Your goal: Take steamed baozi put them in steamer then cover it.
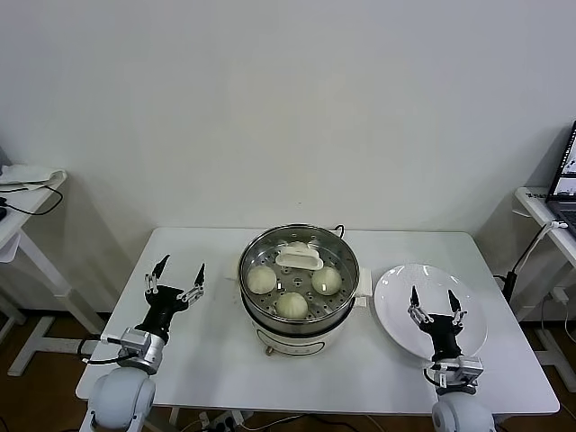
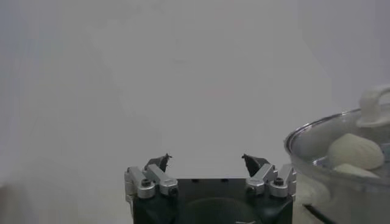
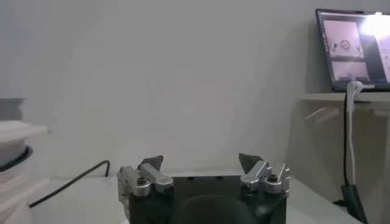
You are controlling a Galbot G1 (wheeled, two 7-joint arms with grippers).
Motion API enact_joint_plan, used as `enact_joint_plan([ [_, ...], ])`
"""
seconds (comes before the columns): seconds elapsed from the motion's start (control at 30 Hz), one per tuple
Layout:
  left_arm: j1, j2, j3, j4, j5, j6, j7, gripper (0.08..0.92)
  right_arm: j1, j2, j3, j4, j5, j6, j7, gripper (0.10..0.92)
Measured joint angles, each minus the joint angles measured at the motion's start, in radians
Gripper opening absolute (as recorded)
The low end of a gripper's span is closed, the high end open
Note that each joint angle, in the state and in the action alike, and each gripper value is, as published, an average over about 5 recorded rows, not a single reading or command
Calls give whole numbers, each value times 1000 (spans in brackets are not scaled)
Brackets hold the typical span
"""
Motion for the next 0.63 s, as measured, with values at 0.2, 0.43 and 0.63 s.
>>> enact_joint_plan([
  [0.2, 12, -1, -13, 18, -9, -7, 10, 823, -14, -4, -5, 5, -11, 3, -11, 823],
  [0.43, 16, 1, -16, 30, -3, -7, 24, 823, -26, -3, -4, 7, -23, 14, -20, 823],
  [0.63, 17, 0, -18, 31, 2, 0, 29, 823, -37, -6, 2, 7, -29, 26, -31, 823],
])
